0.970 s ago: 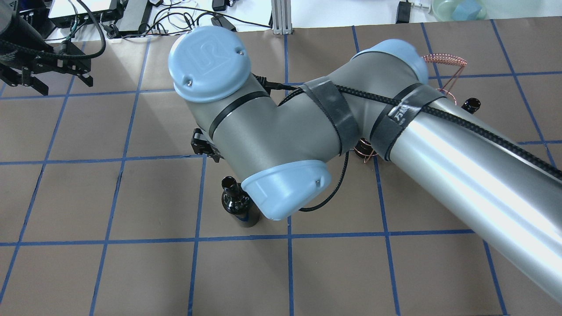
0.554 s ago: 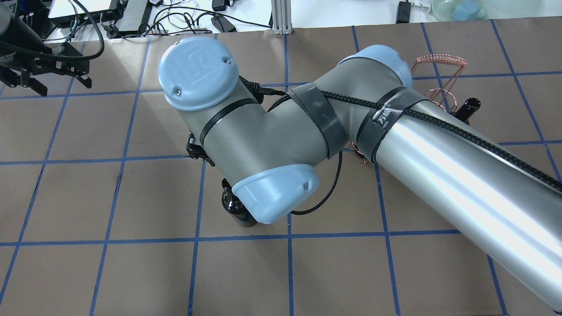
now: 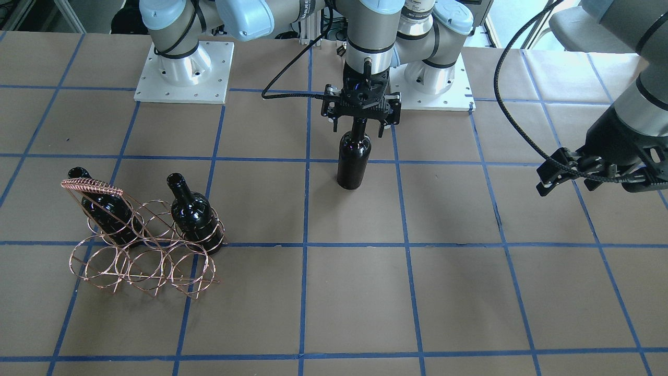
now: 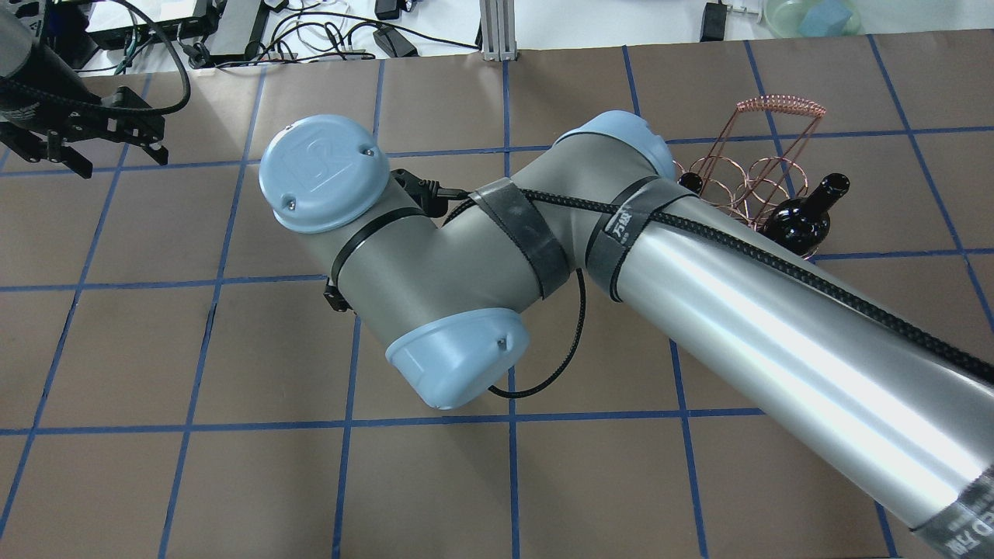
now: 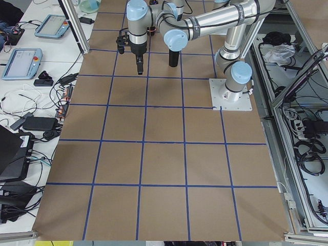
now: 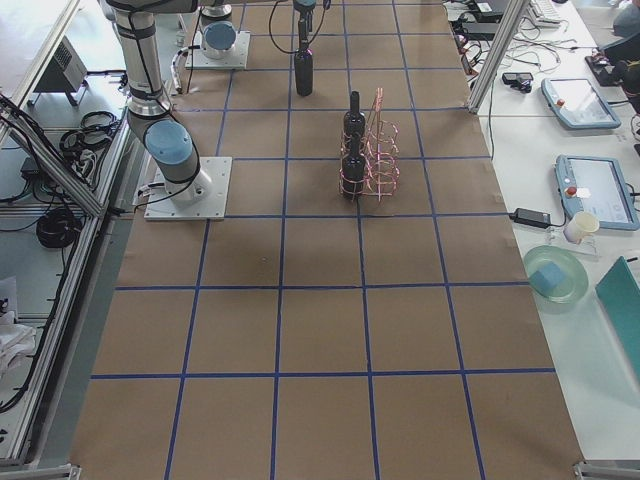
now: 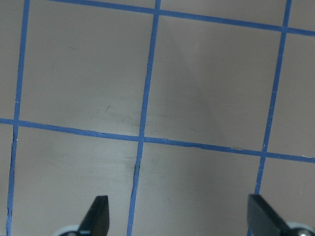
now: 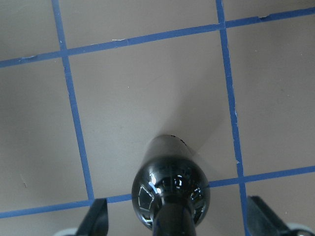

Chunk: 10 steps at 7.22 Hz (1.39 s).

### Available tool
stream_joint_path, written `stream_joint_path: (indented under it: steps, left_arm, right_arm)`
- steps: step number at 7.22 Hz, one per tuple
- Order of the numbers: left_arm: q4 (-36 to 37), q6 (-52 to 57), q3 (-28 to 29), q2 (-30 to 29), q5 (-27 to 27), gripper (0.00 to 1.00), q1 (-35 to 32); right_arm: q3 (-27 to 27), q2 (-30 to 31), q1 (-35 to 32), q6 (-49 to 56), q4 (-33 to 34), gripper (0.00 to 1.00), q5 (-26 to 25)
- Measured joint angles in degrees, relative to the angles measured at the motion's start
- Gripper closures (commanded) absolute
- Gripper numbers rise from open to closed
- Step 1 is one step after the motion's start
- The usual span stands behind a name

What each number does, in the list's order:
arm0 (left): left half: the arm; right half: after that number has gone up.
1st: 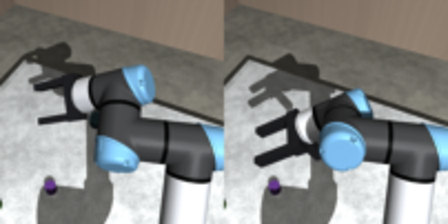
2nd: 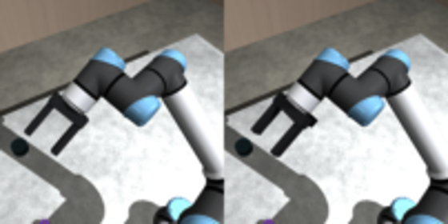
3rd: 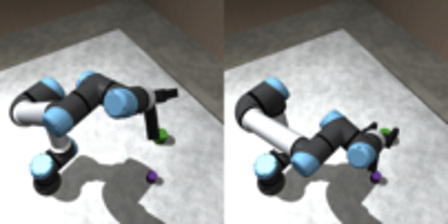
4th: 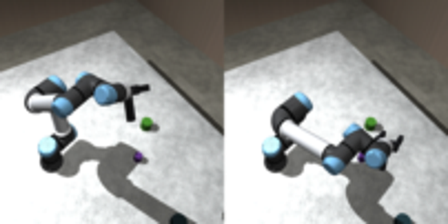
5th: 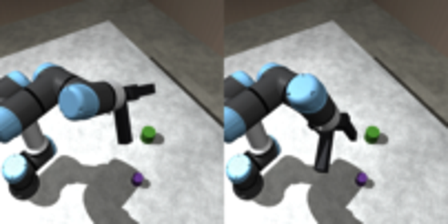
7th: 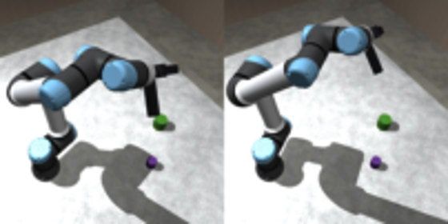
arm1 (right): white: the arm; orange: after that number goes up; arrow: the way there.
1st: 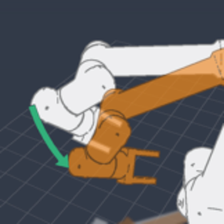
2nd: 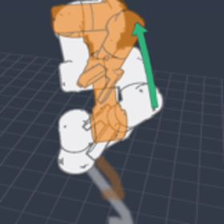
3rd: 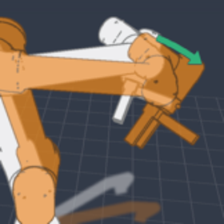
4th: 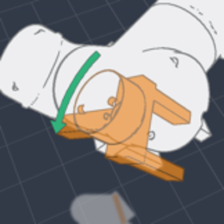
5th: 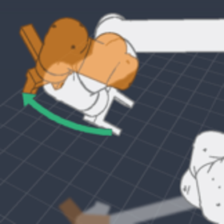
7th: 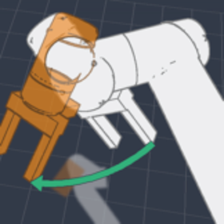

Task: Place wine into wine basket
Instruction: 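Lift the bottle with the right gripper and carry it over the copper rack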

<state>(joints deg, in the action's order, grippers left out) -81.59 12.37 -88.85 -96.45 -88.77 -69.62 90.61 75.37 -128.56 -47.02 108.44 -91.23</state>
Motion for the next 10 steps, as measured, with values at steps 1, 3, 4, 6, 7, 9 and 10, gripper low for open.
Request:
stream_joint_path:
  steps: [1, 3, 4, 6, 7, 9, 10]
  left_arm:
    - [0.0, 0.1, 0.0, -0.1, 0.0, 0.0, 0.0]
    - [-0.1, 0.1, -0.2, -0.2, 0.0, 0.0, -0.1]
    - [0.0, 0.1, -0.3, -0.3, 0.1, 0.0, -0.1]
    - [0.0, 0.0, -0.4, -0.6, 0.1, 0.0, -0.1]
    - [0.0, 0.0, -0.4, -0.7, 0.1, 0.0, -0.1]
    - [0.1, 0.0, -0.5, -0.8, 0.1, 0.0, -0.1]
    - [0.3, 0.0, -0.5, -0.8, 0.0, 0.0, 0.0]
  right_arm:
    - [0.0, 0.0, 0.0, 0.0, -0.1, 0.1, 0.0]
    - [0.1, 0.0, -0.1, 0.0, -1.0, 0.23, 0.3]
    - [0.1, 0.0, -0.1, 0.1, -1.3, 0.32, 0.3]
    - [0.1, 0.0, -0.1, 0.2, -1.3, 0.46, 0.9]
    - [0.1, -0.1, -0.1, 0.0, -1.1, 0.48, 1.7]
    - [0.1, -0.2, -0.1, 0.2, -1.1, 0.85, 2.8]
    - [0.0, -0.2, -0.1, 0.4, -1.1, 0.98, 3.7]
